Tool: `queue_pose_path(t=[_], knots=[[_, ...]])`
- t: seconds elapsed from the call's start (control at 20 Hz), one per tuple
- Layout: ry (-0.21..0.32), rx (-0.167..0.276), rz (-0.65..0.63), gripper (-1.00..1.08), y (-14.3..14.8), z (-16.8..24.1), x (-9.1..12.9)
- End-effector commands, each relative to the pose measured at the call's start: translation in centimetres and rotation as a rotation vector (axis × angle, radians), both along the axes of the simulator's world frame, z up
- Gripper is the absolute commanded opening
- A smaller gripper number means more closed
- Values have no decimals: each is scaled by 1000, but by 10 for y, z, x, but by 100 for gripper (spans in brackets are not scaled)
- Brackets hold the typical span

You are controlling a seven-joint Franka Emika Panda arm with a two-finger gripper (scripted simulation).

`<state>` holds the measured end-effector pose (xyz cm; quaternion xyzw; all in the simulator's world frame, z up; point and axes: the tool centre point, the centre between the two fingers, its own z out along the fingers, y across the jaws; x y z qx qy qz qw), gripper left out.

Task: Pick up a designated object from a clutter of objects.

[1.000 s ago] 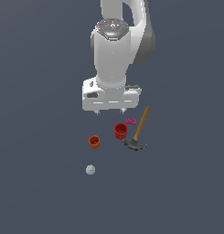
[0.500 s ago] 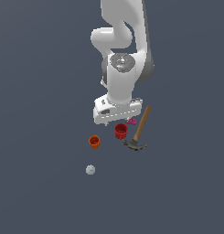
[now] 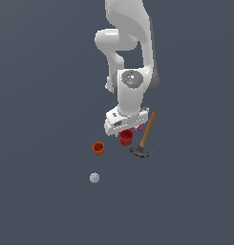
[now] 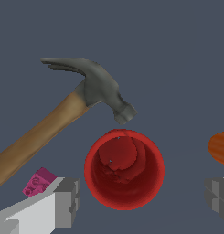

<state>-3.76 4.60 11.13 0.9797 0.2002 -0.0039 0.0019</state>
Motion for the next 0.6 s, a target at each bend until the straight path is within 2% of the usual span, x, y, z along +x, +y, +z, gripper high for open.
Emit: queue_pose_path(t=[0.0,0.55], knots=[[-4,3,19,100,3,-7,-3],[-5,5,33,100,6,-18,-6]])
